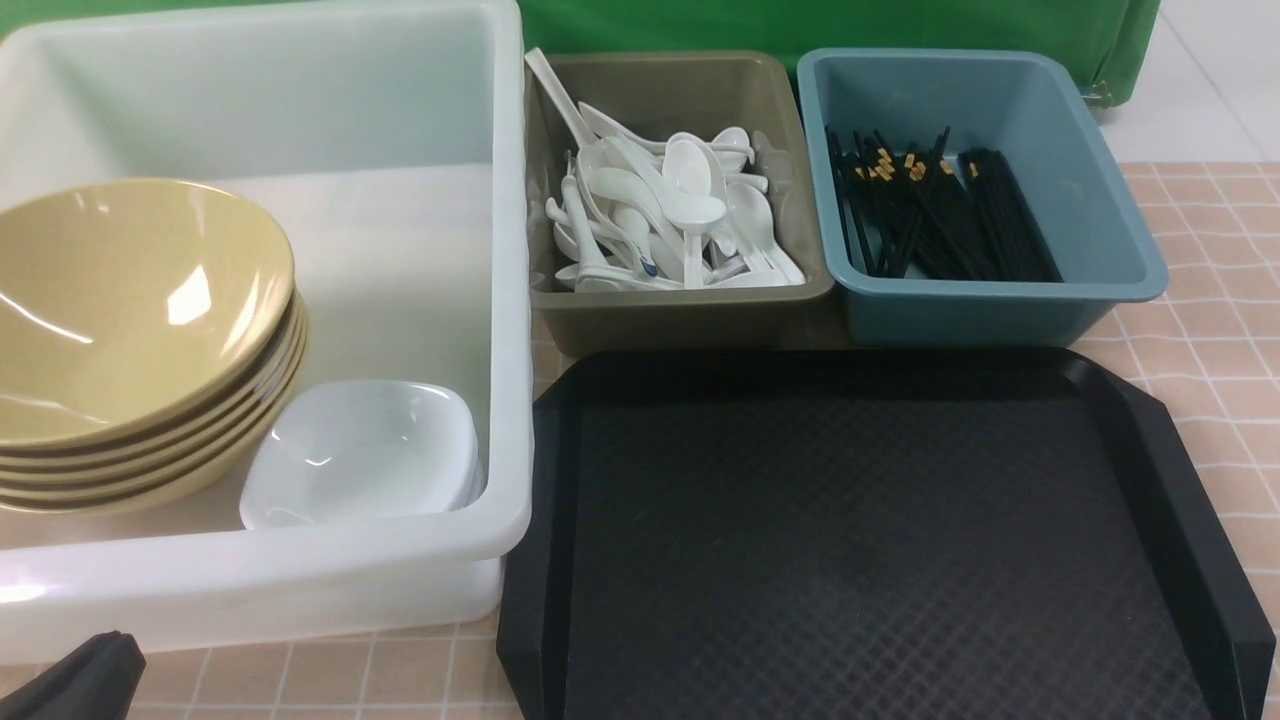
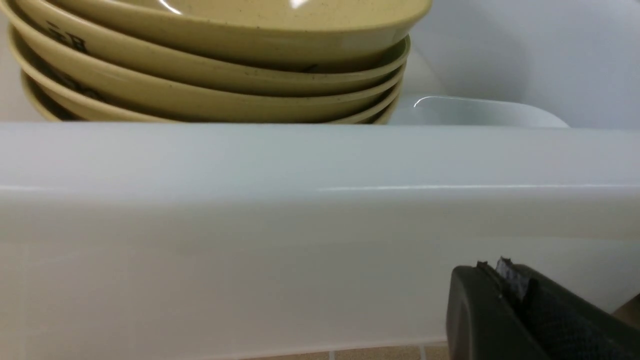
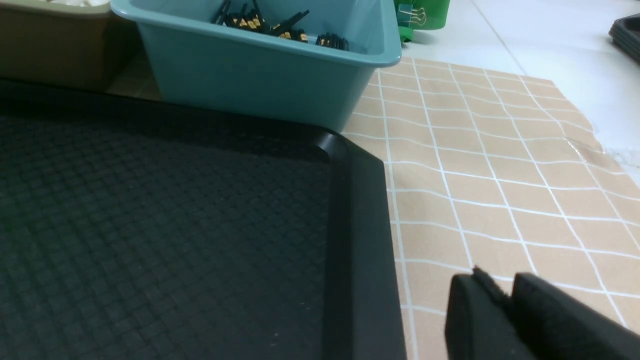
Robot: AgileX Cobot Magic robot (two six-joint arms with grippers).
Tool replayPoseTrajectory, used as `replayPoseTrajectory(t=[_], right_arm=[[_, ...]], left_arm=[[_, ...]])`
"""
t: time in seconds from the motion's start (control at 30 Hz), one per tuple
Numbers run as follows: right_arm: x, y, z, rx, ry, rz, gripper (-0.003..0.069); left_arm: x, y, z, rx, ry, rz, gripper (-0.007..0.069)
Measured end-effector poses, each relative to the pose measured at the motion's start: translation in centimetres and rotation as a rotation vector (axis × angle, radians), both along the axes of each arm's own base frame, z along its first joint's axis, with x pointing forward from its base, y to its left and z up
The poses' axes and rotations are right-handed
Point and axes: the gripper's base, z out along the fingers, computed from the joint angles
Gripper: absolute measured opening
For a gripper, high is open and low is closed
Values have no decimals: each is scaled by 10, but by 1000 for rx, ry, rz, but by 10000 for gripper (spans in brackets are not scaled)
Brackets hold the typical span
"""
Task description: On brown table put chopsticks spoon bowls plates into blue grey white boxes.
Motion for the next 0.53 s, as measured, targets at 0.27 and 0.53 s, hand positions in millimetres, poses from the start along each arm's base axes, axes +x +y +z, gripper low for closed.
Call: replayPoseTrajectory(t=[0.27,0.53], right_arm=[[0,0,0,0,0,0,149],[0,0,0,0,0,0,152]], left_arm=[[0,0,0,0,0,0,1],[0,0,0,0,0,0,1]])
